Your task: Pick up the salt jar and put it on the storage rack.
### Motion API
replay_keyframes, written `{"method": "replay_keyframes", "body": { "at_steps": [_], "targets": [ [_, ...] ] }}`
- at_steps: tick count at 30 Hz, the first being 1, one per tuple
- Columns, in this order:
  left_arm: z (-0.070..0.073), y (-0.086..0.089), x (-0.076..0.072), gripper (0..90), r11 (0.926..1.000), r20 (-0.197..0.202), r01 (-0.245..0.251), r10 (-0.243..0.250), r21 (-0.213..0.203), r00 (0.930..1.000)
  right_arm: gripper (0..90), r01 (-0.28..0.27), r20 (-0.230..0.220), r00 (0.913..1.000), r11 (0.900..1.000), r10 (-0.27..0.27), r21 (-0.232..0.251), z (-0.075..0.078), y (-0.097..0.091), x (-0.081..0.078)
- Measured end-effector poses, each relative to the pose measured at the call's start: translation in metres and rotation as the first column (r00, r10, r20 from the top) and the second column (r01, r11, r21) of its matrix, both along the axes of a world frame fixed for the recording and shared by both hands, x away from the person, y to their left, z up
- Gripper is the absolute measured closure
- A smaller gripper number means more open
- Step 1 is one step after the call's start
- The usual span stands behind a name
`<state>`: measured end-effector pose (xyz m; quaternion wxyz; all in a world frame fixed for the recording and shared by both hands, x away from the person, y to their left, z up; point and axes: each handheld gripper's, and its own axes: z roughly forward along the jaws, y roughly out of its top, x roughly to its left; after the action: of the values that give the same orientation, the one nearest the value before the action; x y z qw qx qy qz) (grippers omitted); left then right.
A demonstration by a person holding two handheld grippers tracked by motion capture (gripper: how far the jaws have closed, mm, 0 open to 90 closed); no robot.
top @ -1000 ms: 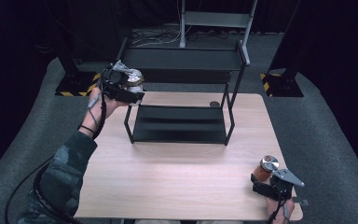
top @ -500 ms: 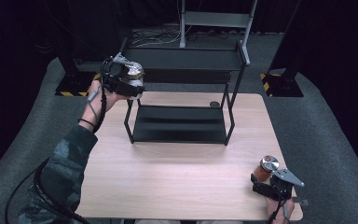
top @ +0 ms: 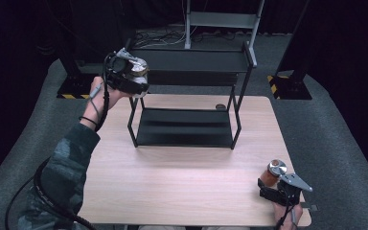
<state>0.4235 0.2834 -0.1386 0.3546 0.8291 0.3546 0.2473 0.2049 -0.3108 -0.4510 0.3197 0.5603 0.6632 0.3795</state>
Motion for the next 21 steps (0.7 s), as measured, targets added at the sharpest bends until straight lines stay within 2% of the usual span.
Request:
{"method": "replay_keyframes", "body": {
  "at_steps": [21],
  "targets": [
    [0.024,-0.002,-0.001,30.6,1.0,0.028,0.005,-0.005,-0.007,0.9996,0.0,0.0,0.0,1.0,1.0,0.0,-0.002,0.0,0.0,0.0]
  ]
}}
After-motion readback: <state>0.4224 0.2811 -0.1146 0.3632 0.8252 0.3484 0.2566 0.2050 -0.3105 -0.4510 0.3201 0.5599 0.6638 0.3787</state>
